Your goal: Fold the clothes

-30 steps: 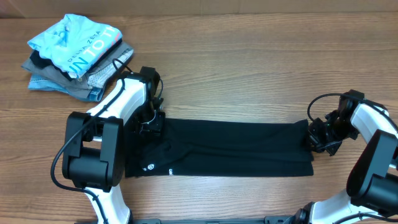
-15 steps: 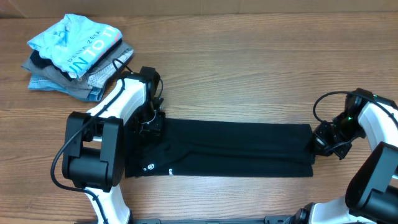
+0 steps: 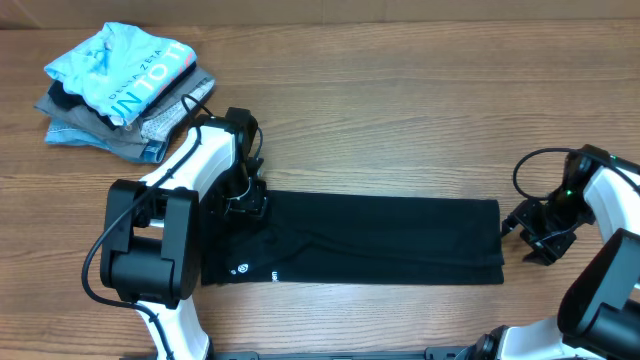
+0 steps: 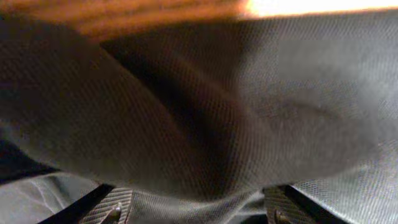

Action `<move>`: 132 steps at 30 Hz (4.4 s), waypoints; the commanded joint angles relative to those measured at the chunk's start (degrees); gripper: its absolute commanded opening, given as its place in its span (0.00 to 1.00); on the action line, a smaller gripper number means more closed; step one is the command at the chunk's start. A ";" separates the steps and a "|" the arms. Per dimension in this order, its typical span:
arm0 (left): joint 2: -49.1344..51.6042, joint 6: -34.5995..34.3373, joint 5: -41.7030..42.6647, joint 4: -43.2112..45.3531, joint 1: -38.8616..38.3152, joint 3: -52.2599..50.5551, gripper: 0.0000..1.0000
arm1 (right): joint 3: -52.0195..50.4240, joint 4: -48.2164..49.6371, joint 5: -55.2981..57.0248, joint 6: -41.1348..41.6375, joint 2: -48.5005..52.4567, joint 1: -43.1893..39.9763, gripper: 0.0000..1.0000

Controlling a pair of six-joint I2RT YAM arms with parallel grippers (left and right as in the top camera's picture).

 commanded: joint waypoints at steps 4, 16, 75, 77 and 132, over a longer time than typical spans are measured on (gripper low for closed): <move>-1.73 0.17 0.39 -8.31 0.22 5.95 0.71 | 2.47 1.70 -13.51 -8.26 -3.19 -0.52 0.56; -4.44 5.05 7.58 -8.70 -4.15 8.11 0.73 | 2.91 2.54 -15.32 -8.59 -16.37 -0.52 0.61; -7.52 -1.03 11.39 -15.34 -3.23 -1.18 0.04 | 2.91 3.21 -15.74 -8.41 -16.65 -0.52 0.61; -7.52 -1.57 10.51 -13.79 -1.86 0.66 0.05 | 2.91 3.21 -15.74 -8.39 -16.65 -0.52 0.62; -9.70 -3.91 2.01 8.57 9.53 -7.10 0.38 | 2.91 2.91 -17.27 -8.37 -16.65 -0.52 0.63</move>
